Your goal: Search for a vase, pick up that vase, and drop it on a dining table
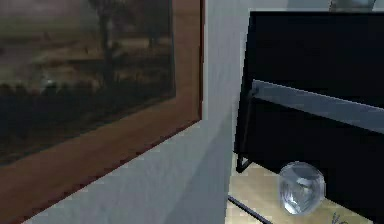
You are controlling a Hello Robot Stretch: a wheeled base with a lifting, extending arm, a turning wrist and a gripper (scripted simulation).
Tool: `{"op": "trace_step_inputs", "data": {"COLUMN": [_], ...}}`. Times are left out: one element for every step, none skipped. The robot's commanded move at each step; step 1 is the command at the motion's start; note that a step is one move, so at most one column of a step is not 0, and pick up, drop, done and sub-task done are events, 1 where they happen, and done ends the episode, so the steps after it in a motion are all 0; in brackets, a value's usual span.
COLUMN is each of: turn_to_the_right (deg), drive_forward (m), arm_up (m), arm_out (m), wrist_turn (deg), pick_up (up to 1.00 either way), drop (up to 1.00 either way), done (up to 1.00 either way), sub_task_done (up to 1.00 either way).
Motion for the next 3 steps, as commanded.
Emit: {"op": "trace_step_inputs", "data": {"turn_to_the_right": [45.0,45.0,42.0], "drive_forward": [0.0,0.0,0.0], "arm_up": [0.0,0.0,0.0], "arm_out": [0.0,0.0,0.0], "wrist_turn": [0.0,0.0,0.0], "pick_up": [0.0,0.0,0.0], "drop": [0.0,0.0,0.0], "done": [0.0,0.0,0.0], "sub_task_done": [0.0,0.0,0.0]}}
